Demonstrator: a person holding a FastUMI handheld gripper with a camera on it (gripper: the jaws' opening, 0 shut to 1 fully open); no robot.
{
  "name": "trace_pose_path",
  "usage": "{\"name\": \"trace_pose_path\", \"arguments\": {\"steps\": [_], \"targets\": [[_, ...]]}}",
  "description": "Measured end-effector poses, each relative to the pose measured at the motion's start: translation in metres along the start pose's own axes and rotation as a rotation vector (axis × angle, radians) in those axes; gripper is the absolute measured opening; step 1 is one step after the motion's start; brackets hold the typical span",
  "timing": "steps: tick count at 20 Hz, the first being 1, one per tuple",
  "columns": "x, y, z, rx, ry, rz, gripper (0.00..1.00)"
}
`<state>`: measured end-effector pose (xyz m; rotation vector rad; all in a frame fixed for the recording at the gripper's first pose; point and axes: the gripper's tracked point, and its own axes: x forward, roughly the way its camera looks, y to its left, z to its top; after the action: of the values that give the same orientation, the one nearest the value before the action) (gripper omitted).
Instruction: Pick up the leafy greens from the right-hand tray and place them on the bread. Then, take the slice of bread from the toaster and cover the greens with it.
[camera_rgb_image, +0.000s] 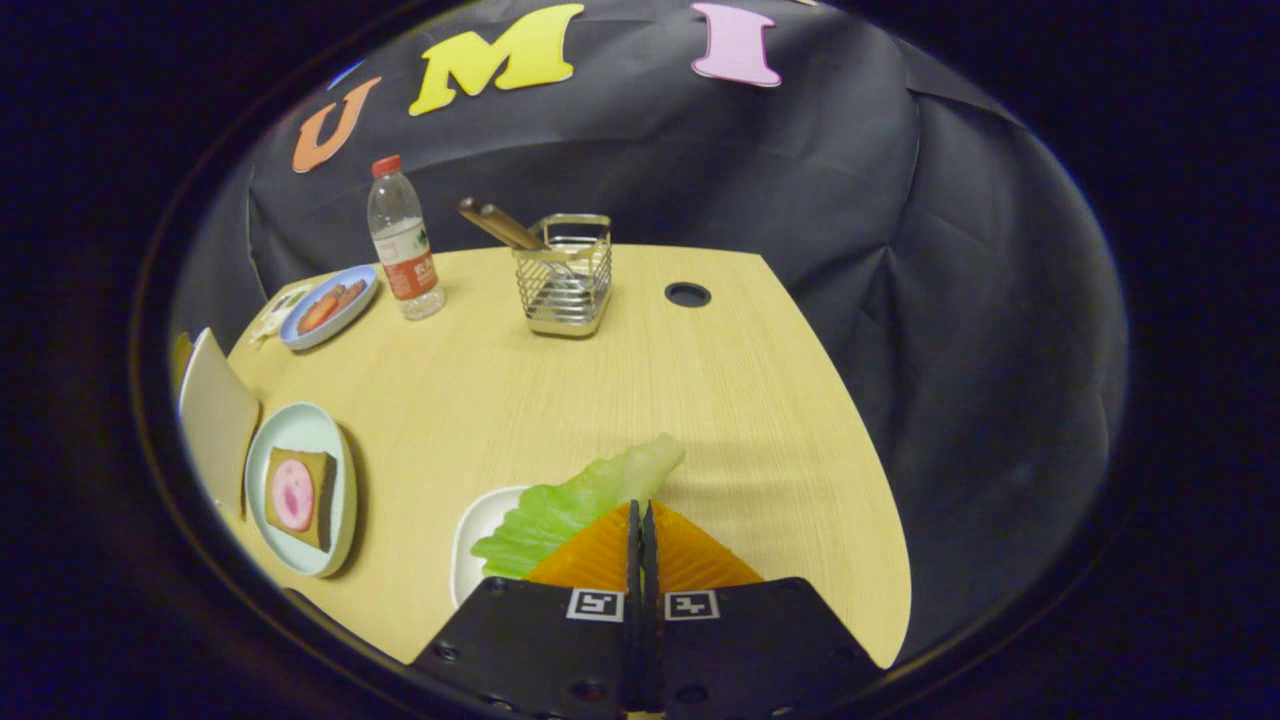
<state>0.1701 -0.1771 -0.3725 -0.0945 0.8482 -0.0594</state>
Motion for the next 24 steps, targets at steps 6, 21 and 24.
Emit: {"name": "trace_pose_path", "arguments": {"steps": [6, 21, 24], "targets": [[-0.070, 0.045, 0.023, -0.016, -0.091, 0.008, 0.00], [-0.169, 0.266, 0.021, -0.123, -0.130, 0.182, 0.00], [-0.169, 0.307, 0.017, -0.123, -0.107, 0.232, 0.00]]}}
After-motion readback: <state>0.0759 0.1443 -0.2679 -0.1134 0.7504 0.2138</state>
